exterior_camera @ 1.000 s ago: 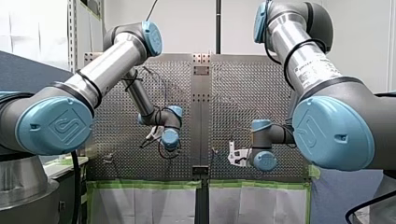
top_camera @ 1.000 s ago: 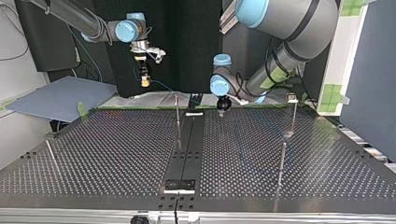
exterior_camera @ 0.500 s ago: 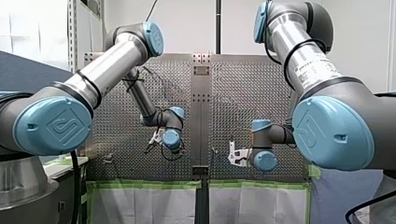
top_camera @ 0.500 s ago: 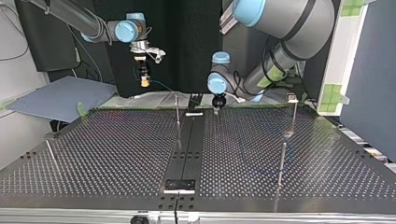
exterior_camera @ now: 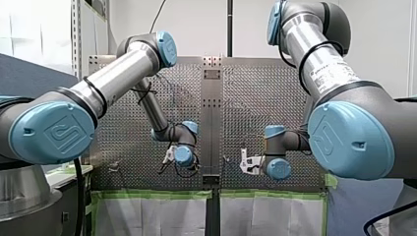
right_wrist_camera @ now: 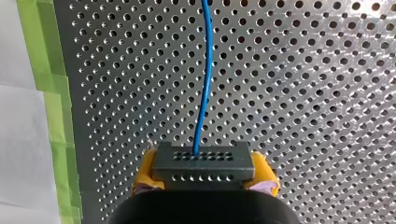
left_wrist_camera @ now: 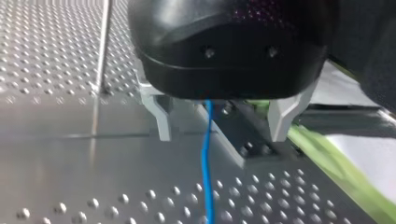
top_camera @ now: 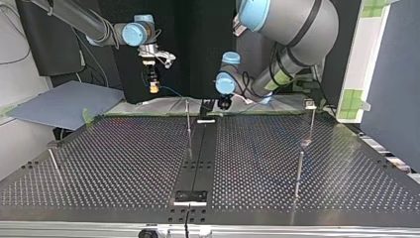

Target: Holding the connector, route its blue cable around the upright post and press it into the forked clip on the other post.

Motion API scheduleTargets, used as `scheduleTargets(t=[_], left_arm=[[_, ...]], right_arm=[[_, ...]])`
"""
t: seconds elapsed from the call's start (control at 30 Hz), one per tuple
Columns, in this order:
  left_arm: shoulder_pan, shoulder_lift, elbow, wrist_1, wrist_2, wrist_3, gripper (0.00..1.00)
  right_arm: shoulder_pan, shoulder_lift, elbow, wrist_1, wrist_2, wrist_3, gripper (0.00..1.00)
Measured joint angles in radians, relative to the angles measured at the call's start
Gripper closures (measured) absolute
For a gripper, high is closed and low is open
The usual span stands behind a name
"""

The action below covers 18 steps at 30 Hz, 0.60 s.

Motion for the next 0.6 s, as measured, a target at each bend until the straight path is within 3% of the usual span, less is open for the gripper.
scheduleTargets(t=[0.27,0.6], left_arm=[[-0.021,0.0,0.001,0.027,0.056,-0.062,0.0],[-0.047,0.0,-0.002,0.034,0.064,-0.143,0.0]], right_arm=[[-0.005,0.0,-0.003,0.015,-0.002,-0.001,1.0],[-0.015,0.0,-0.018,0.04,-0.012,-0.004,1.0]])
